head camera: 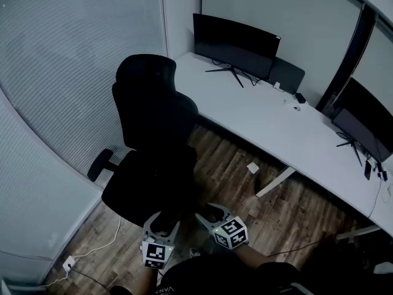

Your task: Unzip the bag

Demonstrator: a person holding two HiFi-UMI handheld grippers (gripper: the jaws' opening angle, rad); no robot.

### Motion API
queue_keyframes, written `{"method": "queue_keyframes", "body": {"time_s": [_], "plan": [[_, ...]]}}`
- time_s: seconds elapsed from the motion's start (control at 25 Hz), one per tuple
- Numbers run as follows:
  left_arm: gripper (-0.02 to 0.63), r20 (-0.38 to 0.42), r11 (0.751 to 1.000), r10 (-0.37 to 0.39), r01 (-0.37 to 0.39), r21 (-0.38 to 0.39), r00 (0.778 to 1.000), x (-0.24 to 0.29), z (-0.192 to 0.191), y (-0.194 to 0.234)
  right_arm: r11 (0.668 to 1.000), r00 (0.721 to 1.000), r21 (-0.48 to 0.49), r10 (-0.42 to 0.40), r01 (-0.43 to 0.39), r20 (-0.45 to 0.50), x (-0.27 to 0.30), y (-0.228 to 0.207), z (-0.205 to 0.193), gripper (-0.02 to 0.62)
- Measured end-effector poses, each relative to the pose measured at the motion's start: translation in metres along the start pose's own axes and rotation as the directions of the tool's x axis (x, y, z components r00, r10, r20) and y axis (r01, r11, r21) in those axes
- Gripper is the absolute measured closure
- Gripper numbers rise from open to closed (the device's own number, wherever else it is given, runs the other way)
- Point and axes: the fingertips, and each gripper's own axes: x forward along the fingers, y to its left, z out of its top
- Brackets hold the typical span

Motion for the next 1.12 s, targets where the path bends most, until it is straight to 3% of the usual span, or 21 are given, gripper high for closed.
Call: {"method": "queue_keyframes", "body": {"time_s": [0.2,0.56,1.12], "plan": [[0.357,-0.017,1.0,0.013,-0.014,0.0,1.0,0.01,-0.007,0.012,1.0,0.999,0.001,0.02,-0.02,-0.035,0.026,-0.012,-0.011,0.419],[0.357,-0.044,0.995,0.086,-0.088,-0.044,0.995,0.024,-0.017,0.013,0.986,0.984,-0.023,0.162,-0.164,-0.071,0.061,-0.033,-0.035,0.419],[0.357,-0.136,0.986,0.156,-0.163,-0.041,0.978,0.034,-0.032,0.018,0.905,0.908,-0.1,0.403,-0.414,-0.114,0.095,-0.033,-0.042,0.419]]}}
